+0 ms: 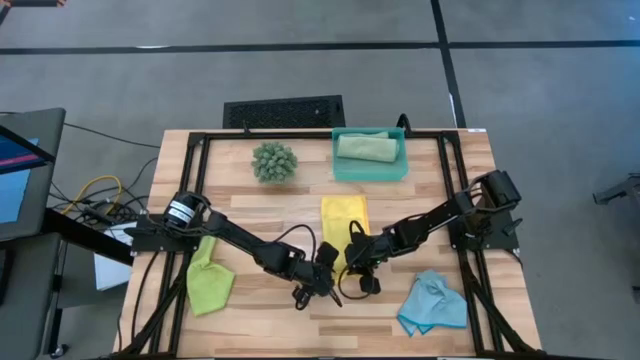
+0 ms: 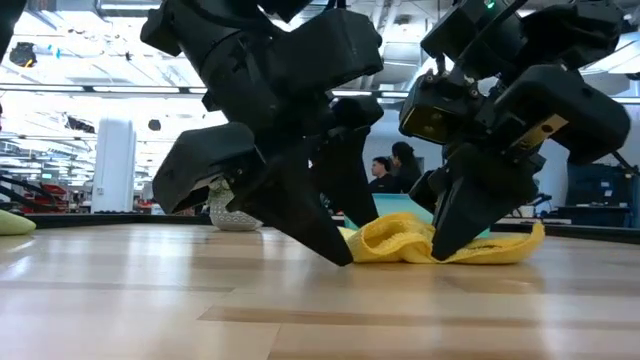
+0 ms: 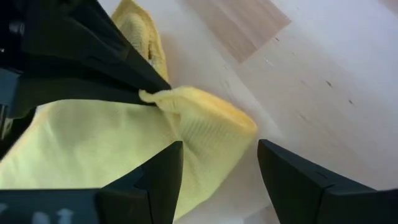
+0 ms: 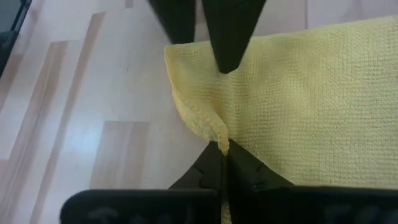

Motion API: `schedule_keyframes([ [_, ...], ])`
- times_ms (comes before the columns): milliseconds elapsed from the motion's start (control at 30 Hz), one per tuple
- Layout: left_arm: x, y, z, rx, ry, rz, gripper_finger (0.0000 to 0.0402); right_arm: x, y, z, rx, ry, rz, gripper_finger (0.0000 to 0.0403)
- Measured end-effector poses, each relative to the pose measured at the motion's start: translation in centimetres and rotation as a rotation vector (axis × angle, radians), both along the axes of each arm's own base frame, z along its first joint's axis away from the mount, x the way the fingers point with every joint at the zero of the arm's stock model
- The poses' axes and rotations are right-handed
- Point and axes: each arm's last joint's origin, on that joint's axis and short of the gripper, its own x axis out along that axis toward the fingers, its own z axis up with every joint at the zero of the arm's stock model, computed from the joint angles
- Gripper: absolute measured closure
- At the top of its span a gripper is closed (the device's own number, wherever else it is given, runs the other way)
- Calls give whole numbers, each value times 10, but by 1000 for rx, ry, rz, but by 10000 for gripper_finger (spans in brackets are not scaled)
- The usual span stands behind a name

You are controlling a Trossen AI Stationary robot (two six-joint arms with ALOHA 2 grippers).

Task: Roll microfiber towels into tight, uniform cylinder then place into a basket
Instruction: Roll the yellow microfiber cloth

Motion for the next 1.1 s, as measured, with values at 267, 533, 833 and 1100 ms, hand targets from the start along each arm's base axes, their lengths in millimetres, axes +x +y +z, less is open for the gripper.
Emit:
schedule_keyframes([
  [267,-7,-4,-10,-49,-64,66,222,0,-2,2,20,2,-45,372],
  [533,-20,-6,-27,-67,-246,77,242,1,-2,2,30,1,-51,372],
  [833,-21,-3,-27,-34,-277,115,303,0,1,2,30,0,-31,365],
  [1100,-25,-6,-28,-9,-241,93,395,-4,14,3,-6,-21,60,331],
])
